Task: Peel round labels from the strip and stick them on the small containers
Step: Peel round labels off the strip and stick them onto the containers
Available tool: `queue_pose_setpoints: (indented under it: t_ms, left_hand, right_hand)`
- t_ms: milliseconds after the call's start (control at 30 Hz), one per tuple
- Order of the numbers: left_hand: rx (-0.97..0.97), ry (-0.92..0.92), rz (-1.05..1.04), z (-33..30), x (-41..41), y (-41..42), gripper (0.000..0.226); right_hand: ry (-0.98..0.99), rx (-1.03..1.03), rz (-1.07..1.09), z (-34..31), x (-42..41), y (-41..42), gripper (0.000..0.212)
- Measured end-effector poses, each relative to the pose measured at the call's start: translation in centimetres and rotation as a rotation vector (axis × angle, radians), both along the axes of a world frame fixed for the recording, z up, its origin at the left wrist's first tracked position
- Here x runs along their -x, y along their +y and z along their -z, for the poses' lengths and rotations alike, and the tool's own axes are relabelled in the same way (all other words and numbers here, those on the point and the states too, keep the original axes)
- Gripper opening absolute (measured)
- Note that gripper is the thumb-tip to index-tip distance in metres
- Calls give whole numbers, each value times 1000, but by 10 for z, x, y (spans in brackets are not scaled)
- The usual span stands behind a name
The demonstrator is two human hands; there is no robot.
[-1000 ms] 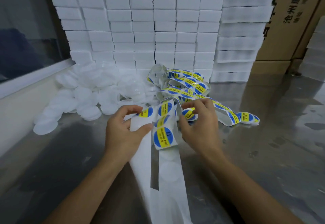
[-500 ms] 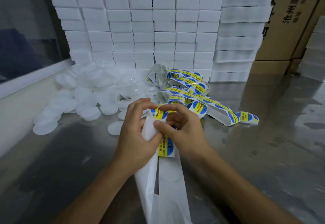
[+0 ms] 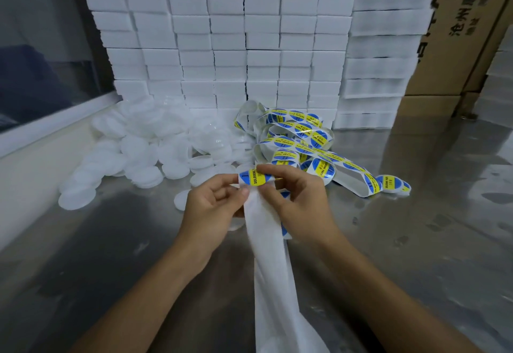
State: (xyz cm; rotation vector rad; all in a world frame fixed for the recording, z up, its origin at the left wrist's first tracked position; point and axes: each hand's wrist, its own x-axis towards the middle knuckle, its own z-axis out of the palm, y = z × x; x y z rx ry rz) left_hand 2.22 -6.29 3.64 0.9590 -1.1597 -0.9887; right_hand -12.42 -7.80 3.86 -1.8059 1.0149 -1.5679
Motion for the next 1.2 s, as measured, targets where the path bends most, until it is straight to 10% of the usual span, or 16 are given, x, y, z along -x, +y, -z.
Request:
queue_pose_setpoints:
  t_ms: [233,467,833,1200]
  left_hand:
    - [-35,18,-28,0,2,0,23]
    - [-83,23,-36,0,1,0,22]
    - [45,-280,-140,9,-8,-6,27]
    - [-150,-1148,-562,12,-49,-12,23]
  right_hand:
    - [476,599,378,4,9,-8,5]
    - [668,629,396,1,8,-3,7]
    - [-514,-520,151,-14,24,-11,20]
    - [-634,-394,103,-19,27,-9,9]
